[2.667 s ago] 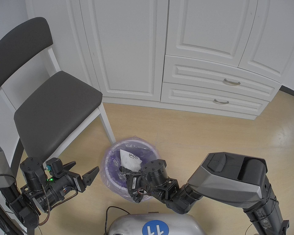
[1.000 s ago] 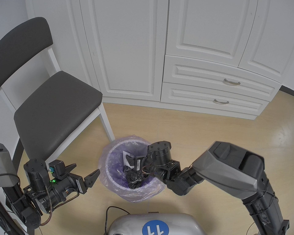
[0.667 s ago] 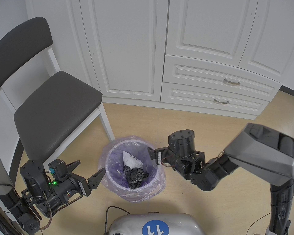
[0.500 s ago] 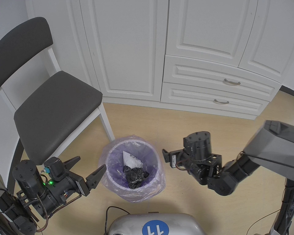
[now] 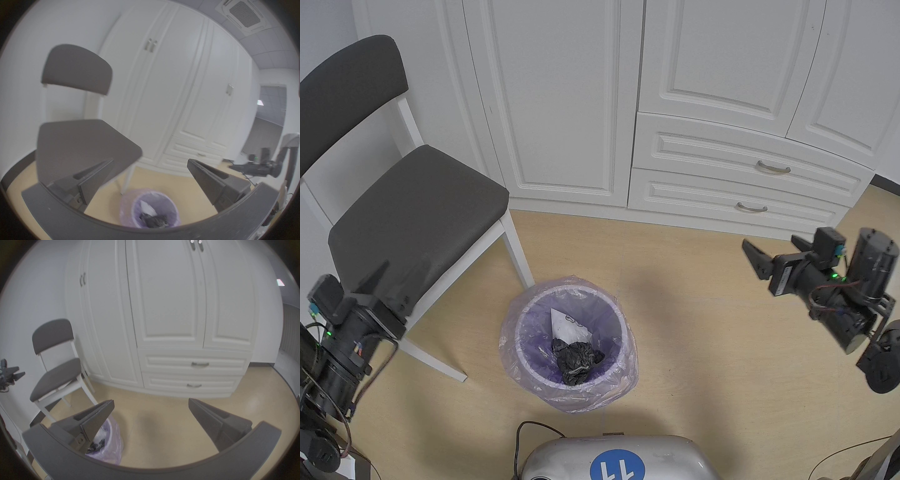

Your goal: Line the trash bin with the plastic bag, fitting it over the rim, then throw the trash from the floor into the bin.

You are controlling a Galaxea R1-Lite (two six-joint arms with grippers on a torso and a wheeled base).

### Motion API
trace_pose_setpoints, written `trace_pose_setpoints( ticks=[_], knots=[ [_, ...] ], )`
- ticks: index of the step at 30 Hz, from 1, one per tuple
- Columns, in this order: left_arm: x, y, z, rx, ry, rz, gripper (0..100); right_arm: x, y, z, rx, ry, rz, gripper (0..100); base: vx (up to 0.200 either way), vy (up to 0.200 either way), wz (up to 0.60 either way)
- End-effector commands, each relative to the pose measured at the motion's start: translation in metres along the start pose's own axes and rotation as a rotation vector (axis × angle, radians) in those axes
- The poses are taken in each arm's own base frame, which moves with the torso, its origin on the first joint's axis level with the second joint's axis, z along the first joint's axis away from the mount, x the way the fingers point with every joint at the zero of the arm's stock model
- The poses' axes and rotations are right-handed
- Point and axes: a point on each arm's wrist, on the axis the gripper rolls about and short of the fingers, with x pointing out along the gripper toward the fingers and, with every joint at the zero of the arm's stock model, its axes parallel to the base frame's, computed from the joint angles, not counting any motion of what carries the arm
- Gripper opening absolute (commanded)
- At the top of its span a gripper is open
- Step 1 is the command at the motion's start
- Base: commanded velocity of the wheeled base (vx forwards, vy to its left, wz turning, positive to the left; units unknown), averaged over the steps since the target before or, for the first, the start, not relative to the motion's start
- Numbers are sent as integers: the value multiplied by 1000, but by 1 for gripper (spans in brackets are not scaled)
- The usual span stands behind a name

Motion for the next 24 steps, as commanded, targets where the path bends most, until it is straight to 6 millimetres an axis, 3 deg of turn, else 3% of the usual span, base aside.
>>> trace_pose_setpoints(
  ticks=[1, 5, 12, 18, 19, 21, 24],
  knots=[
    [-25, 20, 42, 13, -238, 138, 100, -62, -26, 52, -48, -231, 3, 100, 0, 0, 0],
    [-29, 20, 47, 32, -256, 145, 100, -70, -28, 48, -94, -231, -5, 100, 0, 0, 0],
    [-39, 21, 66, 168, -318, 212, 100, -117, -40, 51, -66, -313, -11, 100, 0, 0, 0],
    [-60, 9, 90, 309, -305, 248, 100, -181, -57, 26, -32, -392, -54, 100, 0, 0, 0],
    [-60, 9, 90, 311, -307, 250, 100, -182, -58, 26, -31, -395, -56, 100, 0, 0, 0],
    [-78, 1, 105, 332, -354, 264, 100, -212, -65, 16, -1, -465, -79, 100, 0, 0, 0],
    [-94, -4, 108, 342, -355, 283, 100, -227, -69, 11, 14, -496, -91, 100, 0, 0, 0]
  ],
)
